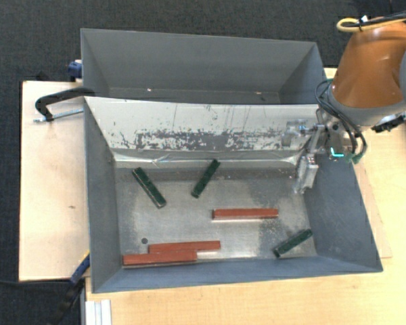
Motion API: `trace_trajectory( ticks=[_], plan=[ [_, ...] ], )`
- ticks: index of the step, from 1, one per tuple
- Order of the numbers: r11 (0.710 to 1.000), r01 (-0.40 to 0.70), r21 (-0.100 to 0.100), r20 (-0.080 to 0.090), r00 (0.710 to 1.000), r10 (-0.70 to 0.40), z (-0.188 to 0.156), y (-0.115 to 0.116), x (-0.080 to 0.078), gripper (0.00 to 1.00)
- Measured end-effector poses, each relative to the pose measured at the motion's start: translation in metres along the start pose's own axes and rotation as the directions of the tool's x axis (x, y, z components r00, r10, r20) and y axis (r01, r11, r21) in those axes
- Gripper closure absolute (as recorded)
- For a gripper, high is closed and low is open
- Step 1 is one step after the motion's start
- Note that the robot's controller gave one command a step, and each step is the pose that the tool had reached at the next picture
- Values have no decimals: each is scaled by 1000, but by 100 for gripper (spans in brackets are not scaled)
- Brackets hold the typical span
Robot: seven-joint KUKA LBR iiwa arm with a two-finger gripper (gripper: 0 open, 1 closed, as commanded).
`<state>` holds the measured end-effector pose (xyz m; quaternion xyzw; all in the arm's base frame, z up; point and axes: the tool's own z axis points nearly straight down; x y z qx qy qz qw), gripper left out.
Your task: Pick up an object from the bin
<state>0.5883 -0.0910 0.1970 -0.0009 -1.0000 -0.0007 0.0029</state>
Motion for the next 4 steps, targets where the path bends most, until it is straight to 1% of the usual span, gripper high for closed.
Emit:
trace_trajectory(
  ticks=[1,2,3,4],
  plan=[
    [1000,1,1,8,1000,-1,-4,0,-2,0],
    [998,61,3,13,998,-61,45,21,23,0],
    [1000,-1,0,8,1000,1,88,31,39,0],
    [994,-105,0,6,994,105,126,22,40,100]
  ],
)
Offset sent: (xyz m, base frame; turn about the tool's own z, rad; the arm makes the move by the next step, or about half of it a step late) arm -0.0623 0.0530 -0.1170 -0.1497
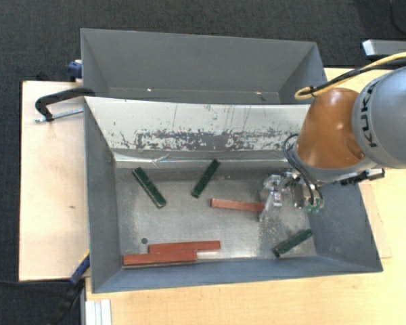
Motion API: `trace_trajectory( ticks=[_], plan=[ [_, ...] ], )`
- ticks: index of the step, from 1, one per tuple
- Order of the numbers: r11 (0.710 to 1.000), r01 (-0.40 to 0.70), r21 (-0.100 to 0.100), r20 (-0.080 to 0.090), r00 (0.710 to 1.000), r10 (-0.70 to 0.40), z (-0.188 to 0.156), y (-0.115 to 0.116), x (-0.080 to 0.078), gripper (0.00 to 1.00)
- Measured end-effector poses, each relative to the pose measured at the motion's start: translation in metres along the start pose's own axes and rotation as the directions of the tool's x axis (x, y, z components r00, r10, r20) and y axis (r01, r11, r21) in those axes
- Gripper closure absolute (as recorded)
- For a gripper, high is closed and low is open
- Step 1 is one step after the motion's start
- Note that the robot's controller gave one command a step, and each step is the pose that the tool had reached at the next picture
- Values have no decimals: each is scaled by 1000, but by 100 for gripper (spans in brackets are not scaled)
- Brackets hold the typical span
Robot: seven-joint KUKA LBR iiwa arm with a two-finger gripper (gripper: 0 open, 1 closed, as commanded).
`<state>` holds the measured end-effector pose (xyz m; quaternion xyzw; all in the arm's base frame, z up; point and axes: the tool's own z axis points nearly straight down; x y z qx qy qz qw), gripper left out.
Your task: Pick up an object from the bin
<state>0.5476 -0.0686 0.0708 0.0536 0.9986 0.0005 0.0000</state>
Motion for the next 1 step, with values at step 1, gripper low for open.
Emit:
trace_trajectory(
  ticks=[1],
  plan=[
    [1000,0,0,0,1000,0,0,0,0,100]
  ],
)
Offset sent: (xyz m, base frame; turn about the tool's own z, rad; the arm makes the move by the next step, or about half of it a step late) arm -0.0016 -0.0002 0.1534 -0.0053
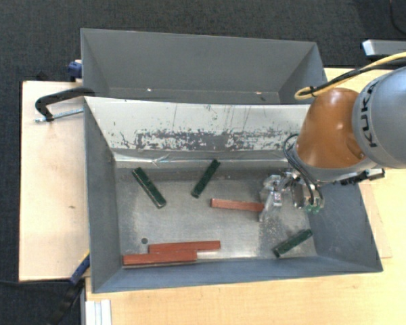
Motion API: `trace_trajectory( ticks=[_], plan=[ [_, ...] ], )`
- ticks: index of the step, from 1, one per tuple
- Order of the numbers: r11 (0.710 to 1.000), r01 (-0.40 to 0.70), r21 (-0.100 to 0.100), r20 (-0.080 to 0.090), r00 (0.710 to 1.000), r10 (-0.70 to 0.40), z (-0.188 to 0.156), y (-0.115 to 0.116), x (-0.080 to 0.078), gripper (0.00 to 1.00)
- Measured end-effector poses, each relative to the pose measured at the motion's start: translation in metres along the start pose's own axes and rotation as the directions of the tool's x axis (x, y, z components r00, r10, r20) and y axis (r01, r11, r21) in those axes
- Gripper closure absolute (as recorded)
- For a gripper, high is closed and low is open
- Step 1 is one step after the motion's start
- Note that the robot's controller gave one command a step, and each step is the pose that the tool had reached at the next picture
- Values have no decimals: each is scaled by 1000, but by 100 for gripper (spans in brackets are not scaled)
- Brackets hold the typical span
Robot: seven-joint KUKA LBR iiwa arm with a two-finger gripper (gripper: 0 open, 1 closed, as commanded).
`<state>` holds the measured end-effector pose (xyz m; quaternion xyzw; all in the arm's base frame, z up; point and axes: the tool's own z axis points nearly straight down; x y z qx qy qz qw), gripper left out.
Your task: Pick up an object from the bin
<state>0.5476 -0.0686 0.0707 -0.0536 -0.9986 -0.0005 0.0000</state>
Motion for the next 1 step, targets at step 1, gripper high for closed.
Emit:
trace_trajectory(
  ticks=[1],
  plan=[
    [1000,6,0,9,1000,-6,-156,0,-1,100]
  ],
)
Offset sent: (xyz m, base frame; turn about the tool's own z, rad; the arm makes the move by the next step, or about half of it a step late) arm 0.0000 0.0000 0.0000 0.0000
